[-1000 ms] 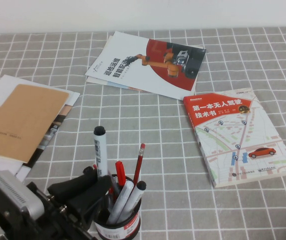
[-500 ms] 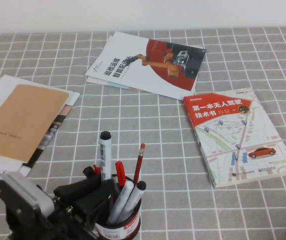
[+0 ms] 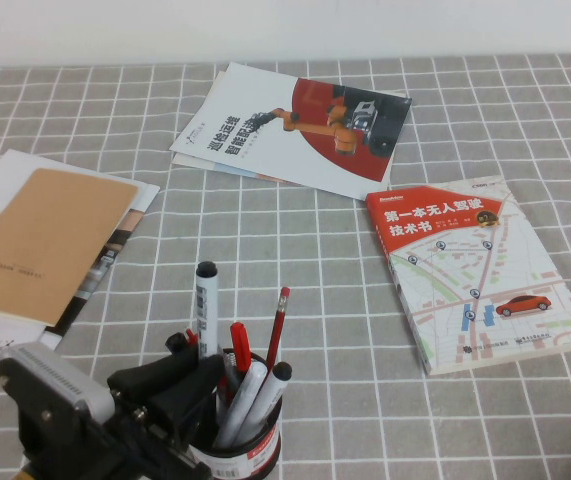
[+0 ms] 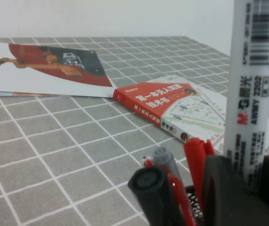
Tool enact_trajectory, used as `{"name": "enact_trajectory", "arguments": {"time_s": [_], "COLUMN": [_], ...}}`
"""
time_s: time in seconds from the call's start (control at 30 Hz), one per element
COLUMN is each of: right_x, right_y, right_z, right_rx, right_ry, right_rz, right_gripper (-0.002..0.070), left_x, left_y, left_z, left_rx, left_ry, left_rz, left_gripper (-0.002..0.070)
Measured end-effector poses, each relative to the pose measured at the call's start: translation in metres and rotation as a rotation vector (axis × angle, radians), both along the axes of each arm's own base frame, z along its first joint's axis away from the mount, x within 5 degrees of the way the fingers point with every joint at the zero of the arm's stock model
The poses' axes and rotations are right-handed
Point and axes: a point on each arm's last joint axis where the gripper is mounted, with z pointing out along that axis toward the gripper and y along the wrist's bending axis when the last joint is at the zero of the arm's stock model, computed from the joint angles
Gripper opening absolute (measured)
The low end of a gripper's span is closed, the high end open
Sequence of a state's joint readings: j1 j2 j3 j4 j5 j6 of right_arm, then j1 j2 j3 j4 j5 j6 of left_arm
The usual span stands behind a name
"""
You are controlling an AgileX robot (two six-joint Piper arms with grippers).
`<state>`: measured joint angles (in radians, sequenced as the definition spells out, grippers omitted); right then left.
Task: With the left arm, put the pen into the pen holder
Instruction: Place the pen onto the pen holder
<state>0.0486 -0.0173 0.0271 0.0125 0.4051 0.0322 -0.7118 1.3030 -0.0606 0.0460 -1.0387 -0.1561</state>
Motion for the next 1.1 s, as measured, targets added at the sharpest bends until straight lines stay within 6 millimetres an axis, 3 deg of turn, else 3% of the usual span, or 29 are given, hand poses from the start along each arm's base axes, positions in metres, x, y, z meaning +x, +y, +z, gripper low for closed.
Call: {"name": "enact_trajectory", "arguments": {"time_s": [0.8, 0.9, 1.0, 1.1], "right_x": [0.000, 0.000, 0.000, 0.000], "right_y": [0.000, 0.000, 0.000, 0.000], "right_z": [0.000, 0.000, 0.000, 0.000], "right_rx": [0.000, 0.000, 0.000, 0.000], "right_ry": [0.000, 0.000, 0.000, 0.000], "right_rz": [0.000, 0.000, 0.000, 0.000], "right_gripper": [-0.0015, -0.0015, -0.0015, -0.0015], "left_x": [0.003, 0.003, 0.003, 0.003], "left_y": [-0.003, -0.003, -0.003, -0.003], "left_z": [-0.014, -0.014, -0.013, -0.013], "left_rx": [0.048, 0.048, 0.045, 0.043], "left_ry": [0.052, 0.052, 0.048, 0.046], "left_rz": [0.001, 0.001, -0.001, -0.001], "left_gripper": [0.0112, 0.0178, 0.0299, 0.0359]}}
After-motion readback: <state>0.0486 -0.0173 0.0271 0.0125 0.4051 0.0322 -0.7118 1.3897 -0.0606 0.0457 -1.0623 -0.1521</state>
